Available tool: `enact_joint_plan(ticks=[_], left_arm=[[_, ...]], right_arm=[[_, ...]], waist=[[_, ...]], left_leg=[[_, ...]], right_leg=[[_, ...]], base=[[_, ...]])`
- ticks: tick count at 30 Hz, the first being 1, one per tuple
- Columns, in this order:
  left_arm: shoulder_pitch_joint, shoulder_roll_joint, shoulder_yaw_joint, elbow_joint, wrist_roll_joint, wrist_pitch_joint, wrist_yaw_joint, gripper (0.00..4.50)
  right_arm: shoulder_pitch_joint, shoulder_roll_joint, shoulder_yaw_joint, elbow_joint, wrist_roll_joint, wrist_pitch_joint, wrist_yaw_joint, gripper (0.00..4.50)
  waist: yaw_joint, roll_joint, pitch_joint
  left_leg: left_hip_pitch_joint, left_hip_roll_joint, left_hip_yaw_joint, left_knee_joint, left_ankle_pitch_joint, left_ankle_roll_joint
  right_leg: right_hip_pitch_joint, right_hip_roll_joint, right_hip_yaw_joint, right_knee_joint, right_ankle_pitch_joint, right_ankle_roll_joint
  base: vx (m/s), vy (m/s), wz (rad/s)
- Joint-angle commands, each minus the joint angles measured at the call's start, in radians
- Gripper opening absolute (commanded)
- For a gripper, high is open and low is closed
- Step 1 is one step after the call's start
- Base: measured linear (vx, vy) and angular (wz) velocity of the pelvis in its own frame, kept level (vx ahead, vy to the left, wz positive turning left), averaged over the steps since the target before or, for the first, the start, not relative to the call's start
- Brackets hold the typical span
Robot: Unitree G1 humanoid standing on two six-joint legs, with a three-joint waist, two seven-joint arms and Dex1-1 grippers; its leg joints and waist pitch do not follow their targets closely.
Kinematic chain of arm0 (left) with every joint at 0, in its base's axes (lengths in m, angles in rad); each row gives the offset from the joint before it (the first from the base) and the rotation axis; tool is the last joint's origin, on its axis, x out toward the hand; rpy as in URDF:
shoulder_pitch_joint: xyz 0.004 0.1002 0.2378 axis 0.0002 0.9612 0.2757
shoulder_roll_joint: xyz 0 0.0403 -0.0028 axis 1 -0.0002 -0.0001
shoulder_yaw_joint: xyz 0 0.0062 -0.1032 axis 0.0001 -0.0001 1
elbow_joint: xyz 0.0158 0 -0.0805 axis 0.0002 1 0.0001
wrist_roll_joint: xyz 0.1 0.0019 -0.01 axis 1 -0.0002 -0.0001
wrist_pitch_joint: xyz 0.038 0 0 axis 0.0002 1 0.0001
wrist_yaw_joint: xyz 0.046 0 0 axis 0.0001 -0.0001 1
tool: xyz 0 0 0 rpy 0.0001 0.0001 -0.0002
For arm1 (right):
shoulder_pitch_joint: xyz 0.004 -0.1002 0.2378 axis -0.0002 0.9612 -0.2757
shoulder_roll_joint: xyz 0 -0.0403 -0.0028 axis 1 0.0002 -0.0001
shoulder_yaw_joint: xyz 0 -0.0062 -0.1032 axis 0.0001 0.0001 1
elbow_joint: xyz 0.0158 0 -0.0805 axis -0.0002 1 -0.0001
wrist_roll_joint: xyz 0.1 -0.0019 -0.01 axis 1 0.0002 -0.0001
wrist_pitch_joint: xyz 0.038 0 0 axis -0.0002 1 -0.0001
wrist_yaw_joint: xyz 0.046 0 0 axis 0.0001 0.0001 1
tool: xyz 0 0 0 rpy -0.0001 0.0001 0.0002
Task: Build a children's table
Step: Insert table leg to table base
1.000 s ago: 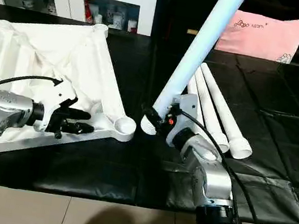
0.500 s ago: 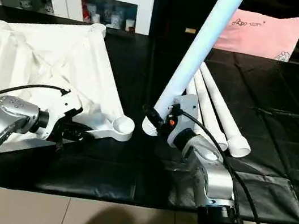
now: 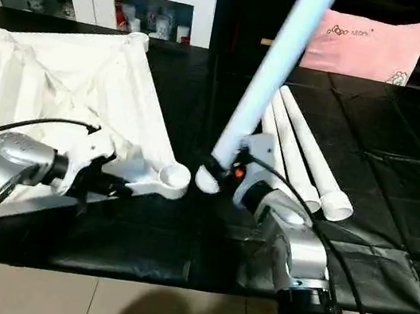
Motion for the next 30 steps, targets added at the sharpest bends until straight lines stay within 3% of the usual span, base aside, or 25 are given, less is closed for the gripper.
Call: enact_joint_plan(ticks=[1, 2, 6, 9, 10, 12, 13, 19, 21, 24, 26, 28, 29, 30], left_arm=[[-0.004, -0.019, -0.030, -0.017, -0.011, -0.055, -0.056, 0.00], [-0.016, -0.037, -0.049, 0.011, 0.008, -0.082, -0.052, 0.00], [-0.045, -0.068, -0.068, 0.056, 0.030, -0.125, -0.056, 0.00], [-0.084, -0.103, -0.075, 0.119, 0.056, -0.171, -0.046, 0.00], [-0.092, -0.110, -0.075, 0.135, 0.064, -0.186, -0.045, 0.00], [-0.113, -0.127, -0.075, 0.181, 0.081, -0.215, -0.037, 0.00], [-0.141, -0.141, -0.072, 0.237, 0.097, -0.239, -0.027, 0.00], [-0.156, -0.146, -0.063, 0.280, 0.092, -0.228, -0.047, 0.00], [-0.152, -0.149, -0.052, 0.282, 0.085, -0.224, -0.059, 0.00], [-0.154, -0.155, -0.042, 0.301, 0.087, -0.240, -0.066, 0.00], [-0.154, -0.157, -0.038, 0.308, 0.089, -0.248, -0.059, 0.00], [-0.154, -0.157, -0.037, 0.310, 0.088, -0.250, -0.058, 0.00], [-0.150, -0.156, -0.036, 0.304, 0.086, -0.249, -0.059, 0.00], [-0.142, -0.153, -0.033, 0.288, 0.083, -0.240, -0.060, 0.00]], right_arm=[[-0.023, -0.002, 0.015, -0.040, 0.031, 0.026, 0.033, 1.92], [-0.042, -0.001, 0.023, -0.026, 0.028, 0.018, 0.048, 1.92], [-0.072, 0.000, 0.030, 0.022, 0.007, -0.009, 0.055, 1.92], [-0.087, 0.002, 0.033, 0.067, -0.008, -0.041, 0.069, 1.92], [-0.088, 0.002, 0.034, 0.072, -0.013, -0.046, 0.071, 1.92], [-0.086, -0.001, 0.042, 0.077, -0.012, -0.043, 0.089, 1.92], [-0.084, 0.002, 0.050, 0.095, -0.029, -0.075, 0.077, 1.92], [-0.085, -0.004, 0.077, 0.139, -0.074, -0.112, 0.076, 1.92], [-0.087, -0.007, 0.084, 0.151, -0.077, -0.103, 0.092, 1.92], [-0.090, -0.012, 0.095, 0.174, -0.084, -0.111, 0.115, 1.92], [-0.093, -0.010, 0.097, 0.190, -0.083, -0.122, 0.124, 1.92], [-0.094, -0.008, 0.097, 0.195, -0.082, -0.127, 0.128, 1.92], [-0.096, -0.005, 0.097, 0.206, -0.084, -0.139, 0.132, 1.92], [-0.099, -0.001, 0.097, 0.222, -0.086, -0.147, 0.138, 1.92]], waist=[[0.003, 0.016, -0.071], [0.006, 0.020, -0.069], [0.018, 0.020, -0.065], [0.019, 0.018, -0.063], [0.023, 0.019, -0.065], [0.023, 0.016, -0.068], [0.021, 0.019, -0.068], [0.018, 0.019, -0.070], [0.017, 0.012, -0.070], [0.017, 0.012, -0.067], [0.016, 0.004, -0.066], [0.017, 0.008, -0.065], [0.016, 0.000, -0.065], [0.017, 0.002, -0.065]], left_leg=[[-0.006, 0.011, 0.015, -0.065, -0.018, 0.028], [-0.006, 0.011, 0.016, -0.066, -0.027, 0.029], [-0.001, 0.013, 0.019, -0.069, -0.073, 0.007], [-0.004, 0.011, 0.020, -0.071, -0.080, -0.003], [0.000, 0.010, 0.021, -0.069, -0.082, -0.007], [-0.009, 0.009, 0.018, -0.069, -0.050, -0.005], [-0.008, 0.006, 0.019, -0.067, -0.047, -0.001], [-0.011, 0.009, 0.016, -0.067, -0.038, 0.000], [-0.011, 0.009, 0.017, -0.068, -0.047, 0.004], [-0.011, 0.010, 0.018, -0.068, -0.056, 0.012], [-0.012, 0.010, 0.019, -0.069, -0.061, 0.015], [-0.010, 0.012, 0.018, -0.070, -0.068, 0.014], [-0.011, 0.012, 0.019, -0.070, -0.070, 0.016], [-0.011, 0.012, 0.019, -0.070, -0.067, 0.017]], right_leg=[[0.078, -0.049, 0.033, -0.053, 0.073, -0.264], [0.077, -0.050, 0.034, -0.054, 0.053, -0.266], [0.072, -0.053, 0.036, -0.063, -0.053, -0.245], [0.071, -0.052, 0.036, -0.067, -0.079, -0.235], [0.070, -0.053, 0.036, -0.068, -0.084, -0.230], [0.079, -0.054, 0.036, -0.062, -0.041, -0.227], [0.077, -0.051, 0.035, -0.065, -0.032, -0.224], [0.080, -0.053, 0.034, -0.059, 0.006, -0.240], [0.081, -0.053, 0.034, -0.061, -0.007, -0.243], [0.079, -0.054, 0.034, -0.063, -0.034, -0.240], [0.079, -0.055, 0.034, -0.067, -0.062, -0.235], [0.077, -0.057, 0.035, -0.068, -0.087, -0.231], [0.078, -0.057, 0.035, -0.069, -0.099, -0.227], [0.076, -0.058, 0.035, -0.068, -0.108, -0.226]], base=[[0.000, 0.000, 0.00], [0.000, 0.000, 0.00], [0.000, 0.000, 0.00], [0.000, 0.000, 0.00], [0.000, 0.000, 0.00], [0.000, 0.000, 0.00], [0.000, 0.000, 0.00], [0.000, 0.000, 0.00], [0.000, 0.000, 0.00], [0.000, 0.000, 0.00], [0.000, 0.000, 0.00], [0.000, 0.000, 0.00], [0.000, 0.000, 0.00], [0.000, 0.000, 0.00]])
